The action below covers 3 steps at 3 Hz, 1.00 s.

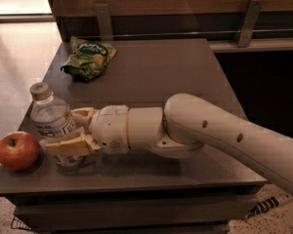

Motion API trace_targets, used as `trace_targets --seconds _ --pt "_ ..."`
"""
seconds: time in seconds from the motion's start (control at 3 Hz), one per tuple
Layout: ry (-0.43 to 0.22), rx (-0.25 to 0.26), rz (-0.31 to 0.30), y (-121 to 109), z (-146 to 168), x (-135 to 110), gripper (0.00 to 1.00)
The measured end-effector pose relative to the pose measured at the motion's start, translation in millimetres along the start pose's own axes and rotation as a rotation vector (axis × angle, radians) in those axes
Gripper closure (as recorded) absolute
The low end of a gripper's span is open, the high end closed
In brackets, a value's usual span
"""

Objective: Move blue plastic bottle near apple

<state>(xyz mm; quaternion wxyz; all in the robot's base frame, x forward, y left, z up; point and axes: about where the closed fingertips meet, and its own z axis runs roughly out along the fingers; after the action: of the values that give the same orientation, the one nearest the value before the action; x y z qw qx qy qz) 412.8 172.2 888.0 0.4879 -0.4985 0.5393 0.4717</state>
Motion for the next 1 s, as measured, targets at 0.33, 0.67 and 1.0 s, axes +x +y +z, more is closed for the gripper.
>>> trace_targets --seconds 0.33,0.67,1.0 --pt "-0.001 -0.001 -0.002 1.1 0.8 -1.2 0.68" --pt "-0.001 -0.004 -0.003 2.3 2.2 -1.7 0.44" --pt "0.0 -0.008 -0.006 4.1 4.0 -2.5 0.14"
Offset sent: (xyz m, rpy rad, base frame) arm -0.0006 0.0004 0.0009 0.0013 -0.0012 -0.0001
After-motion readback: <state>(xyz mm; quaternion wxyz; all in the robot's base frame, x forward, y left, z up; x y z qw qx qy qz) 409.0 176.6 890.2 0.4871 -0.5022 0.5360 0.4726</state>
